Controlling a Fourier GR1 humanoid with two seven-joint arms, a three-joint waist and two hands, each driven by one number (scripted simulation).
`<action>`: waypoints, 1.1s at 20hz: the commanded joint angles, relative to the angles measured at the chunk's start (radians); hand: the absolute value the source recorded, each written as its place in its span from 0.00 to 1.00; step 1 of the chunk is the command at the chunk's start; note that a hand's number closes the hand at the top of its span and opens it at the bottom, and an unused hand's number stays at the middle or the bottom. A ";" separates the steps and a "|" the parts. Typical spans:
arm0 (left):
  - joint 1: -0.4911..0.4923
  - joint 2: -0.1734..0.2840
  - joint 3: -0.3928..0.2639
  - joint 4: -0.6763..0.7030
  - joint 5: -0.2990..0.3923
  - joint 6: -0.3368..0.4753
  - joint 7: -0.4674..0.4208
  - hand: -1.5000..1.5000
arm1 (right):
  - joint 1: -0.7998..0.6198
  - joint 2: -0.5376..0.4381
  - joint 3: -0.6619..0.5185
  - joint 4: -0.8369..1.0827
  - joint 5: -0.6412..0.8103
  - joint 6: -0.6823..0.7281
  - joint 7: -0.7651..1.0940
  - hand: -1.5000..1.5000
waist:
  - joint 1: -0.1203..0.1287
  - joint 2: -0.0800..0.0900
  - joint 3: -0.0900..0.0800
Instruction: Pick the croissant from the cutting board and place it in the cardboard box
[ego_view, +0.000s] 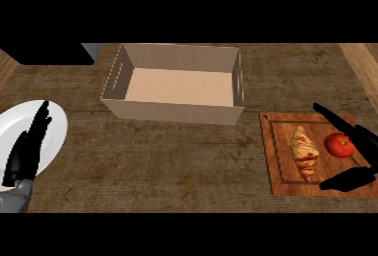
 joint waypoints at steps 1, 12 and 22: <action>0.027 0.032 0.023 0.002 -0.026 0.017 0.000 0.50 | 0.114 -0.045 -0.074 0.091 -0.096 0.106 -0.316 0.00 | -0.012 -0.005 0.003; -0.044 -0.004 0.028 0.038 -0.046 -0.025 0.016 0.50 | -0.186 -0.158 0.075 0.224 0.332 0.164 -0.252 0.00 | 0.020 0.000 -0.002; -0.039 -0.032 0.029 0.079 -0.088 -0.024 -0.012 0.50 | -0.395 -0.053 0.264 0.247 0.571 0.433 0.013 0.00 | 0.025 0.002 -0.002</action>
